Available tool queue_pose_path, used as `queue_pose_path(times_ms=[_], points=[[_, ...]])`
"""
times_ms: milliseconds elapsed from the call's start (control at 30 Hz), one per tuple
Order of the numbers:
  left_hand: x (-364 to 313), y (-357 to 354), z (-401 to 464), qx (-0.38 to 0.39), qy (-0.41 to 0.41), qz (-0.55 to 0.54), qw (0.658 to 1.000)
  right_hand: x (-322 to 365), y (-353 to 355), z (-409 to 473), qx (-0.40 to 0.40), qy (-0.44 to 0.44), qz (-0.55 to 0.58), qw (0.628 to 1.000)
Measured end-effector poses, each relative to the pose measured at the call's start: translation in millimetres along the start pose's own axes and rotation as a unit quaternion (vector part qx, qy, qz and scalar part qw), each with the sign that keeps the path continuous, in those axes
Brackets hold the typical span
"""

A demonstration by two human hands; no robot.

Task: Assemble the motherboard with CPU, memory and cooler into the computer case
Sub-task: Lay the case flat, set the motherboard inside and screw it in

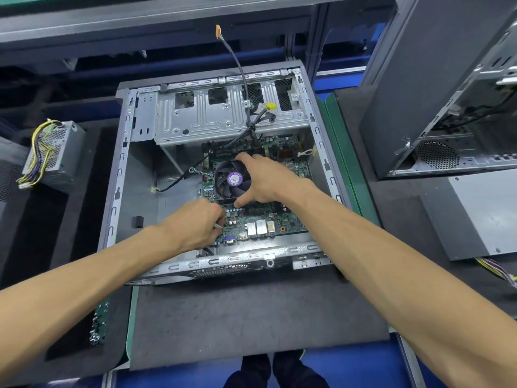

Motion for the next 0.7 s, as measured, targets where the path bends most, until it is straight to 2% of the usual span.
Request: queue_pose_path(times_ms=[167,500,700], points=[[-3,-1,-3,0.008,-0.006,0.029,1.000,0,0,-1,-0.007,0.001,0.003,1.000],[-1,-11,2,0.034,0.004,0.002,0.999,1,-1,1,-0.005,0.007,-0.010,1.000],[9,-9,0,0.049,0.039,-0.074,0.995,-1,1,-4,-0.002,0.003,0.002,1.000]])
Point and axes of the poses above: each hand's wrist, its own z-axis towards the middle knuckle, its own y-axis out of the back of the hand, x = y × z, the point moved 10 cm from there along z, towards the middle knuckle, and after that the axes turned 6 degrees about -x, right-handed, at the moved point
